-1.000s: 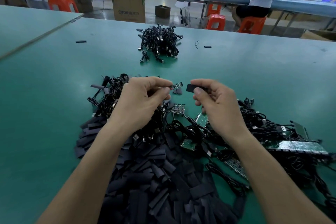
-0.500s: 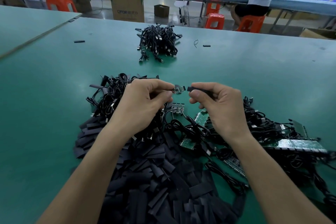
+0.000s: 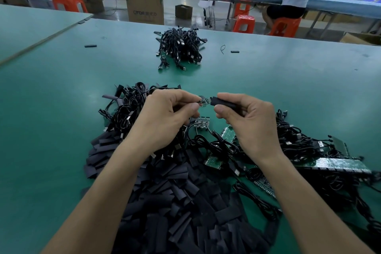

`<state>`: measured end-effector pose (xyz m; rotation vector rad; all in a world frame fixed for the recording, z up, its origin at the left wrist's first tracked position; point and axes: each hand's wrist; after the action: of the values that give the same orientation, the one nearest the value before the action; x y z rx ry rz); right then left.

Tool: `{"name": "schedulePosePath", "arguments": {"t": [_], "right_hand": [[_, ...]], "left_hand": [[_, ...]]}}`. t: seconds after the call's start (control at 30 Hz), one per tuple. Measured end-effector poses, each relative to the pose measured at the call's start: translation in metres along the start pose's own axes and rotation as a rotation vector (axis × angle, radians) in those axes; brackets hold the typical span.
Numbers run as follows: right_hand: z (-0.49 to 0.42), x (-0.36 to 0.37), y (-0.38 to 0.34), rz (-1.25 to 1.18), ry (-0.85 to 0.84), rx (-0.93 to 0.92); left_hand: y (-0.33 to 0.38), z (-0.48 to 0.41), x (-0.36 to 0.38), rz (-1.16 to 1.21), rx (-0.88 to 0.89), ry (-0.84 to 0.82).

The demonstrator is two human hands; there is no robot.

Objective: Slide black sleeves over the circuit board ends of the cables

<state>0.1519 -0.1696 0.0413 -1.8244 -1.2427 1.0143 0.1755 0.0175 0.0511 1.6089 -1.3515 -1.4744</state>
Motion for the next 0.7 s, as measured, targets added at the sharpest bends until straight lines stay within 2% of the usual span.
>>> {"name": "schedulePosePath", "arguments": {"t": [0.27, 0.57, 0.7], "right_hand": [[-0.003, -0.005, -0.001, -0.015, -0.062, 0.018], [-0.008, -0.01, -0.007, -0.074, -0.32, 0.035], [-0.007, -0.008, -0.006, -0.134, -0.316, 0.042]], "left_hand": [[0.0, -0.001, -0.002, 0.048, -0.008, -0.039], [-0.003, -0.001, -0.004, 0.083, -0.014, -0.166], [-0.002, -0.001, -0.004, 0.101, -0.025, -0.166]]}}
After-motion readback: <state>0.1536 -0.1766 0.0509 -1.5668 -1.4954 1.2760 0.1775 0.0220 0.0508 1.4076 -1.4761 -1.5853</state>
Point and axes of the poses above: each hand's wrist, its own z-axis away from the middle knuckle, its own x-axis out of the palm, y = z × x, and after that the axes turned 2 degrees about -x, right-handed
